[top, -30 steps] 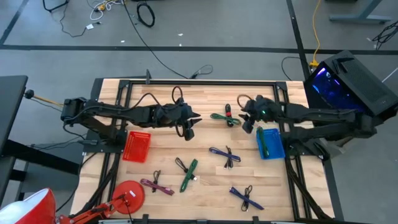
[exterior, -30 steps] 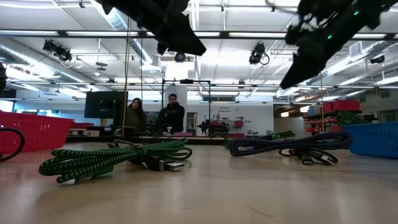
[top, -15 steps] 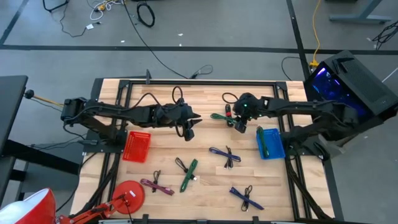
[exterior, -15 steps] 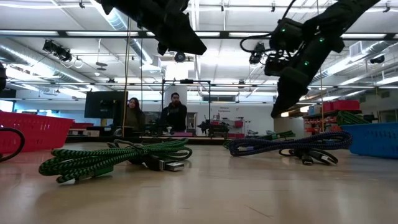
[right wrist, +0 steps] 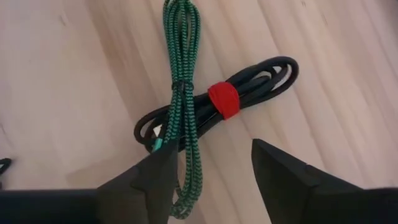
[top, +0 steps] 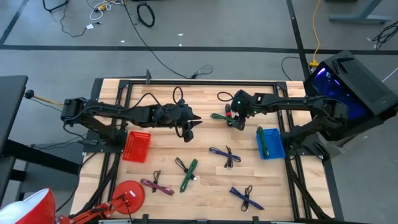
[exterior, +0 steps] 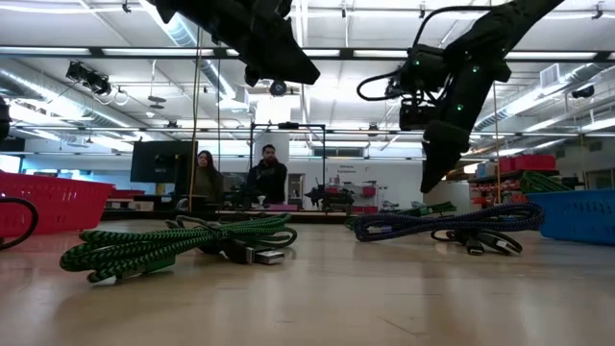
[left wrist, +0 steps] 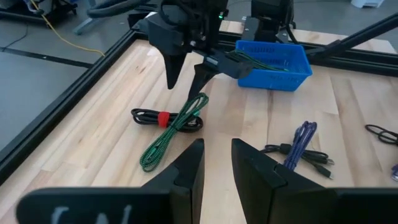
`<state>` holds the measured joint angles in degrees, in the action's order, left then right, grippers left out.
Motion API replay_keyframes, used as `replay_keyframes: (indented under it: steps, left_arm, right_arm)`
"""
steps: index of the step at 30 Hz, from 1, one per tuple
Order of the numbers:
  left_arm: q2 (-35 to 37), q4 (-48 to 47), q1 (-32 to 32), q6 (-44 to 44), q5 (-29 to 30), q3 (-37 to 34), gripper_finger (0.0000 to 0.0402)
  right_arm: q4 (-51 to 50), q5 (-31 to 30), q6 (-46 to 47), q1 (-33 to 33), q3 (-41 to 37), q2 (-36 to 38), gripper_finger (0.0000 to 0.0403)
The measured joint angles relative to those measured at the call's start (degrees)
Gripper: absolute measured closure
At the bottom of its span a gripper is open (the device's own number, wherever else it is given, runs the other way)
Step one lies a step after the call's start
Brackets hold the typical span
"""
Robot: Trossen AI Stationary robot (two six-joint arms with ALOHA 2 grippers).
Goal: Pick & Place USB Port
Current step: Put the top green charger cable into the blue bin
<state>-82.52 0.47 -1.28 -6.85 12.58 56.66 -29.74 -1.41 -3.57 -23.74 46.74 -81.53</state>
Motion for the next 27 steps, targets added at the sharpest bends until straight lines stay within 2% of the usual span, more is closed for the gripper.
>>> replay_keyframes:
  steps: [14,23,27]
  left_arm:
    - [0.0,-0.15,0.0,0.03,0.0,0.0,0.0317]
    - [0.02,-0.37,0.02,0.11,0.0,0.0,0.0317]
    - [0.02,-0.39,0.0,0.15,0.0,0.0,0.0317]
  right_arm:
    - [-2.85,-0.38,0.04,-0.23,-0.04,-3.98,0.0193]
    - [-0.92,-0.88,-0.18,-0.25,-0.04,-6.24,0.0212]
    - [-0.77,-3.25,-1.27,-0.4,0.02,-5.82,0.0219]
